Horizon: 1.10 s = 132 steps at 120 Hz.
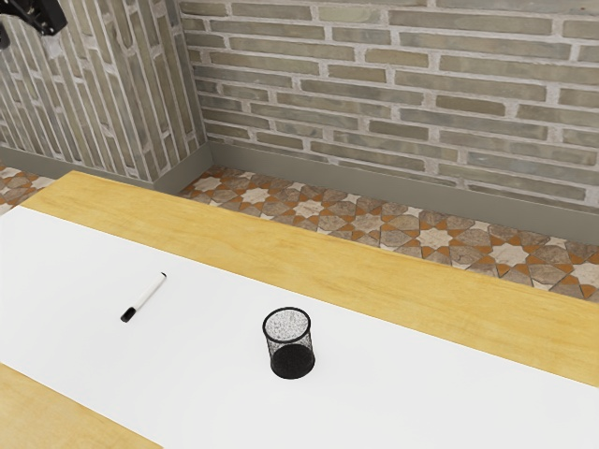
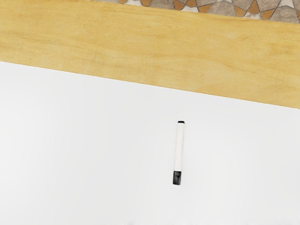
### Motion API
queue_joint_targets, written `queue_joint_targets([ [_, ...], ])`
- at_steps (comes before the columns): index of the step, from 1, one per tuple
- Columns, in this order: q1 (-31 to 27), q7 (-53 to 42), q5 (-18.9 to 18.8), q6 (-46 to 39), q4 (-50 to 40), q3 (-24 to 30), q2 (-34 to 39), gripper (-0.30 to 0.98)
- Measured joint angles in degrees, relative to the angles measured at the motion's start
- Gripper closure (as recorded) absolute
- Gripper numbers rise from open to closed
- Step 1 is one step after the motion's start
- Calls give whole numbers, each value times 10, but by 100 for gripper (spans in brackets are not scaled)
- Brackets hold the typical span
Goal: Put the marker into the pen holder.
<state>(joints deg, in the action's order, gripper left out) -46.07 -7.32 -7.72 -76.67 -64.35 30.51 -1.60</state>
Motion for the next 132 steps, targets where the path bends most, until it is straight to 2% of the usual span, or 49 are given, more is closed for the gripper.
queue_joint_targets([
  [10,24,-2,-1,12,0,5,-5,0],
  [20,82,-5,-1,19,-11,3,-32,0],
  [30,107,-1,-11,-5,-128,2,-23,0],
  [36,120,4,-17,-28,-172,3,-44,0],
  [48,110,9,-19,-95,-261,3,-69,0],
  [50,117,12,-19,-108,-283,-7,-67,0],
  [57,196,24,-11,-146,-346,-103,-63,0],
  [60,209,28,-4,-166,-376,-127,-66,0],
  [71,136,44,17,-264,-491,-128,-92,0],
  [87,103,58,30,-405,-599,-154,-128,0],
  [96,107,59,18,-464,-606,-156,-132,0],
  [106,116,43,-2,-509,-542,-158,-178,0],
  [132,137,-2,-20,-529,-371,-159,-292,0],
])
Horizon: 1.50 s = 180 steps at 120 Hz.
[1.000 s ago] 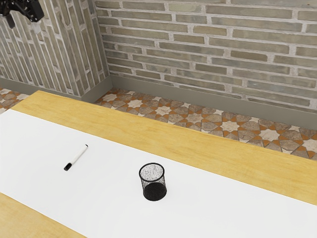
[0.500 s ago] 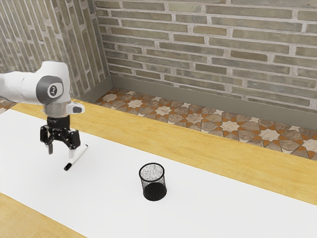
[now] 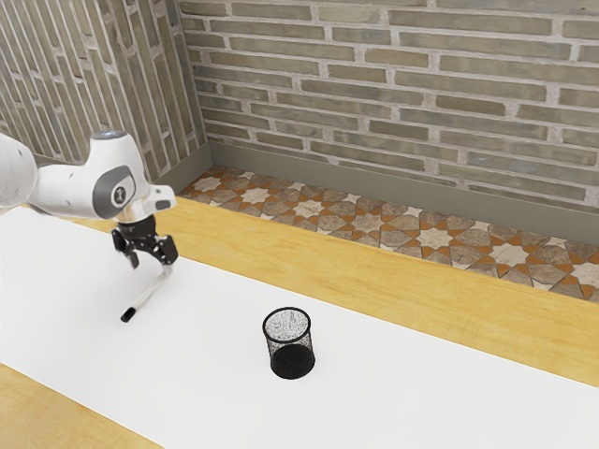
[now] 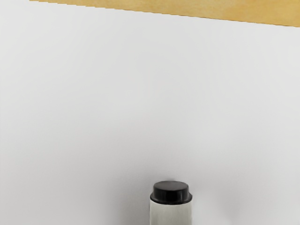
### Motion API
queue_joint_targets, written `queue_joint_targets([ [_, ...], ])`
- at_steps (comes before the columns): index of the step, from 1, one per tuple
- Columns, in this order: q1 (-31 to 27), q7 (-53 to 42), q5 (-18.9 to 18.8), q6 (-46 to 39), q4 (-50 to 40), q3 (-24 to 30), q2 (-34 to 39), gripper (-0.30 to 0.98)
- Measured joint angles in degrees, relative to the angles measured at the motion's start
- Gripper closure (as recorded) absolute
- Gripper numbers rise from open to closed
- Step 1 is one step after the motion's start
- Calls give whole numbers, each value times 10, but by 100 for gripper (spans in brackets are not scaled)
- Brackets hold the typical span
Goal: Put the marker into the pen holder.
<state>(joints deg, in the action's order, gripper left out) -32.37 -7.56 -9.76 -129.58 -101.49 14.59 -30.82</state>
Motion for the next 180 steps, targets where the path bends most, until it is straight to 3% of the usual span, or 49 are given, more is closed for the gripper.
queue_joint_targets([
  [116,11,-94,16,55,26,2,-28,0],
  [124,11,-97,19,59,25,2,-28,7],
  [146,9,-105,29,65,25,1,-28,45],
  [180,8,-114,29,70,26,0,-27,38],
])
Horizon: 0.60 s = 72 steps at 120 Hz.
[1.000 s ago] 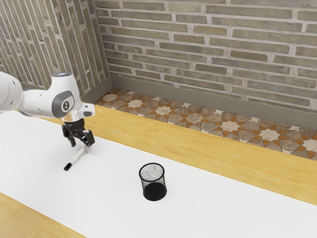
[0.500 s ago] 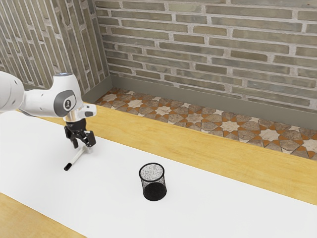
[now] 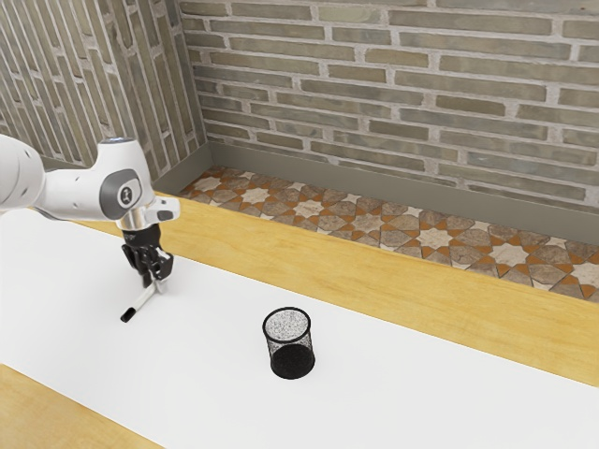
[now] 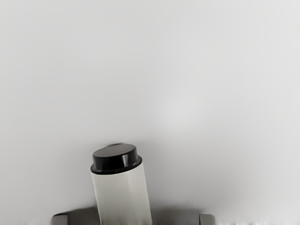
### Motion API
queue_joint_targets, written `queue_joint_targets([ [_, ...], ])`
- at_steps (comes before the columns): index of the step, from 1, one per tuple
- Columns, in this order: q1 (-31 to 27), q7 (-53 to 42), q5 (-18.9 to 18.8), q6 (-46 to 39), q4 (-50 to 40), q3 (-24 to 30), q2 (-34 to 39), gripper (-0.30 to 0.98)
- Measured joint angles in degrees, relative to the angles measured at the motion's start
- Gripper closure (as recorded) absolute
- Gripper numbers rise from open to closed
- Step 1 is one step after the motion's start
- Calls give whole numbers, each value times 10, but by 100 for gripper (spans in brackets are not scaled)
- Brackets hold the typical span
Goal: Put the marker into the pen holder.
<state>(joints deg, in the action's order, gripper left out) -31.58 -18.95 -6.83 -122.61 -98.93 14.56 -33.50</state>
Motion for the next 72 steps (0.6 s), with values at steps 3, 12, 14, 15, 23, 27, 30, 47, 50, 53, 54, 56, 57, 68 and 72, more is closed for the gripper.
queue_joint_targets([
  [3,0,-2,2,0,0,0,0,37],
  [12,1,-9,6,1,0,0,2,52],
  [14,1,-9,4,1,0,0,2,58],
  [15,2,-9,4,0,0,0,2,60],
  [23,2,-9,-1,-1,-1,1,2,71],
  [27,3,-8,-4,-3,-1,1,2,73],
  [30,3,-7,-7,-5,-2,0,2,73],
  [47,3,0,-17,-15,-4,1,6,79],
  [50,3,2,-18,-16,-5,2,14,79],
  [53,3,3,-19,-17,-5,4,25,79],
  [54,3,4,-20,-17,-5,5,29,79],
  [56,4,5,-21,-16,-5,7,39,79],
  [57,4,5,-21,-16,-6,9,44,79],
  [68,25,13,-24,-15,-6,31,102,79],
  [72,51,18,-24,-16,-6,34,124,78],
])
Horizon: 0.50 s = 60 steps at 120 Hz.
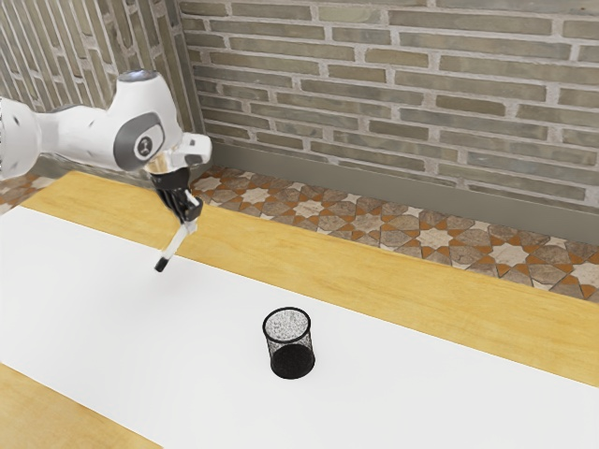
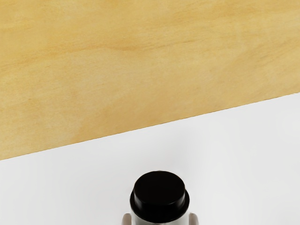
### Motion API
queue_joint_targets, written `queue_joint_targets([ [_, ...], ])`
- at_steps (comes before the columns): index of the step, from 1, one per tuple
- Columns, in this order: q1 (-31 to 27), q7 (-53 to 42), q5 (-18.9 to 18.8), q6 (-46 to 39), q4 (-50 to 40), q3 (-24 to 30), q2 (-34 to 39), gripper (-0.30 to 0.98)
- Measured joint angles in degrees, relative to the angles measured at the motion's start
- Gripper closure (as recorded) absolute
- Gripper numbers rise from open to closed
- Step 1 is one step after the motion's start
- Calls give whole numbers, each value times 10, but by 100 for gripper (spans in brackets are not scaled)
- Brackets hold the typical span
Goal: Put the marker into the pen holder.
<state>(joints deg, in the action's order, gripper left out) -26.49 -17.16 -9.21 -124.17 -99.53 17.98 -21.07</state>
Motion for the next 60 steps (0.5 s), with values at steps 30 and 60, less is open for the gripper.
queue_joint_targets([
  [30,219,43,34,-129,4,3,39,78],
  [60,262,77,74,-245,-33,-2,9,77],
])
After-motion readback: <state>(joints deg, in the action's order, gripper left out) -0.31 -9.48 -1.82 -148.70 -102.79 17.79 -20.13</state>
